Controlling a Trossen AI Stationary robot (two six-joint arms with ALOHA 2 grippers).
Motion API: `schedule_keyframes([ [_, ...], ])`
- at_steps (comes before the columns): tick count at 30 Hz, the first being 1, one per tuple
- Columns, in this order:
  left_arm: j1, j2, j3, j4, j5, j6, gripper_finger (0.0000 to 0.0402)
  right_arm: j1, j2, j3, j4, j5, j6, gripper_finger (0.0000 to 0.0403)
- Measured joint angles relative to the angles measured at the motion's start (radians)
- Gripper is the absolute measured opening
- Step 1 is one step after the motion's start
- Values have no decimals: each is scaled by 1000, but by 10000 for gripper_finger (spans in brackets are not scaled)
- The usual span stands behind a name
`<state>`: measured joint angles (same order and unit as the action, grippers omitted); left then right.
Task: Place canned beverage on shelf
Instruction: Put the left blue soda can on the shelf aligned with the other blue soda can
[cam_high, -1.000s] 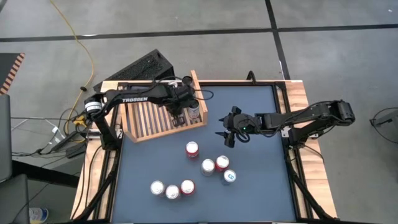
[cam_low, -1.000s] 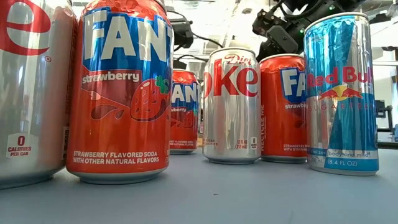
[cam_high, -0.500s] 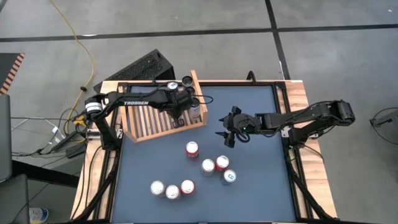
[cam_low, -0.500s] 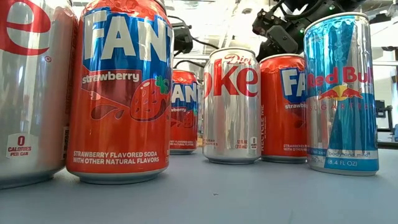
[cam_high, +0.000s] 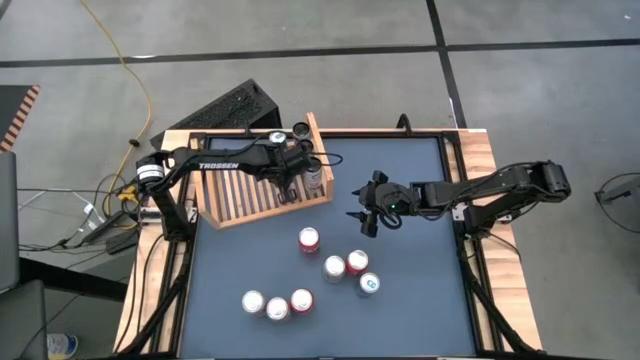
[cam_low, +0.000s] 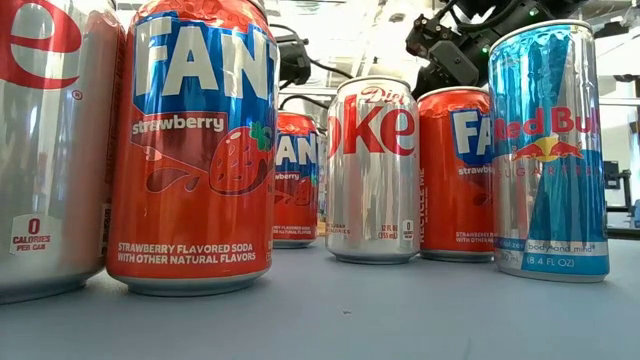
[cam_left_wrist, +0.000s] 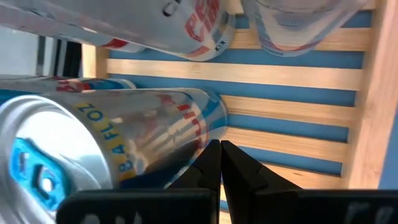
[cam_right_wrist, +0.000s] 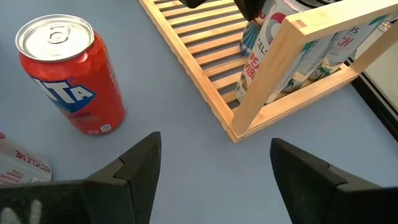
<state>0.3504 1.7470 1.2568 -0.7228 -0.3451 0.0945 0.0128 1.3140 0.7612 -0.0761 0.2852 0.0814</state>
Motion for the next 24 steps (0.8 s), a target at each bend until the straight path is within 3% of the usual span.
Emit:
schedule_keyframes([
  [24,9,0,0,23,-29,-12,0,7,0,0,0,0,16,276],
])
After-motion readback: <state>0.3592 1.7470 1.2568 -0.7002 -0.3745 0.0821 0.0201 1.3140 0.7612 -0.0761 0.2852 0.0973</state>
